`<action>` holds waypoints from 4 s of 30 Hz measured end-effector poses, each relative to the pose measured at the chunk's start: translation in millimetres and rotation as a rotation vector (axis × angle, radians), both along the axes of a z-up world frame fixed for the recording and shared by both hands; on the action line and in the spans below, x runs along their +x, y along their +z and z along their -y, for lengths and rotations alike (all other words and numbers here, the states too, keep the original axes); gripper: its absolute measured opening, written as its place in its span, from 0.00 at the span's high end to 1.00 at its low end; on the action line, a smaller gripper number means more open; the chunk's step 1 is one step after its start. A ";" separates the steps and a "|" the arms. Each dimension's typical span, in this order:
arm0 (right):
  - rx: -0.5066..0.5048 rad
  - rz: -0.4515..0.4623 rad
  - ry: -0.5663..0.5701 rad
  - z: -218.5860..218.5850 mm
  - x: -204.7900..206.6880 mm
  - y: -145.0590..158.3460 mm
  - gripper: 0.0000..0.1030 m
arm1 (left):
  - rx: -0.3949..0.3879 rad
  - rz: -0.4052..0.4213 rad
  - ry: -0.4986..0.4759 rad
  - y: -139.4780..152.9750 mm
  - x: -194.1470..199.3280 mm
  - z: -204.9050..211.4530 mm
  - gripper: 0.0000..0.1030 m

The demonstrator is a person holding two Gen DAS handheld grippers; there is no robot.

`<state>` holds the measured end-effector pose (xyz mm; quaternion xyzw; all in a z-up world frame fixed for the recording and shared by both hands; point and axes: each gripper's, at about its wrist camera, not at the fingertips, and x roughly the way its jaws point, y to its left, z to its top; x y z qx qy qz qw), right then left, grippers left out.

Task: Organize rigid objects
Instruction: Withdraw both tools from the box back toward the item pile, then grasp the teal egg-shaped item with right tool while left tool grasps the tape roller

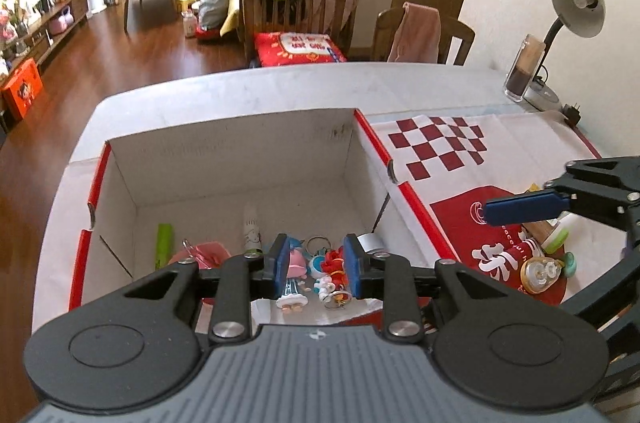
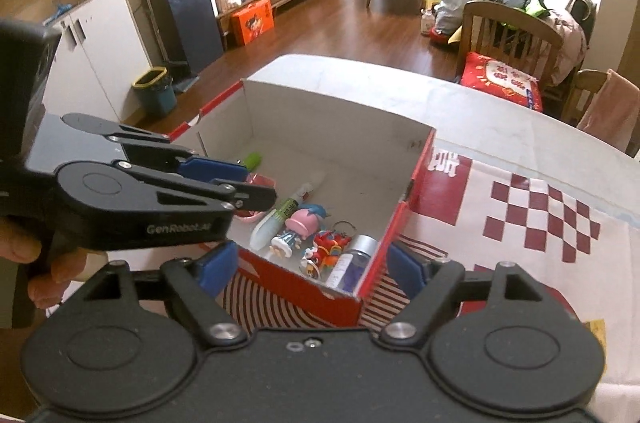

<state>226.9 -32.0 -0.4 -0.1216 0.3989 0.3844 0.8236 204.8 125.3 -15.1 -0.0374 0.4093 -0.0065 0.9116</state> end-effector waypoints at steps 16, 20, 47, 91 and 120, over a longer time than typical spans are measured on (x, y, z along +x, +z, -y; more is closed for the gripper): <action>0.099 0.075 -0.153 117.5 -47.7 -8.6 0.01 | 0.034 0.091 -0.052 2.2 -38.0 48.7 0.32; 0.094 0.106 -0.230 153.3 -55.3 -17.2 0.00 | 0.045 0.122 -0.089 -1.3 -40.4 70.8 0.21; -0.058 0.000 -0.340 268.0 24.2 -117.6 0.10 | 0.022 0.054 -0.477 -101.5 13.2 240.2 0.20; -0.062 -0.052 -0.178 279.2 44.1 -135.1 0.66 | 0.157 0.003 -0.584 -143.1 40.4 282.8 0.41; 0.009 0.113 -0.132 165.8 3.0 -34.2 0.66 | 0.044 0.150 -0.314 -37.3 -10.4 157.2 0.41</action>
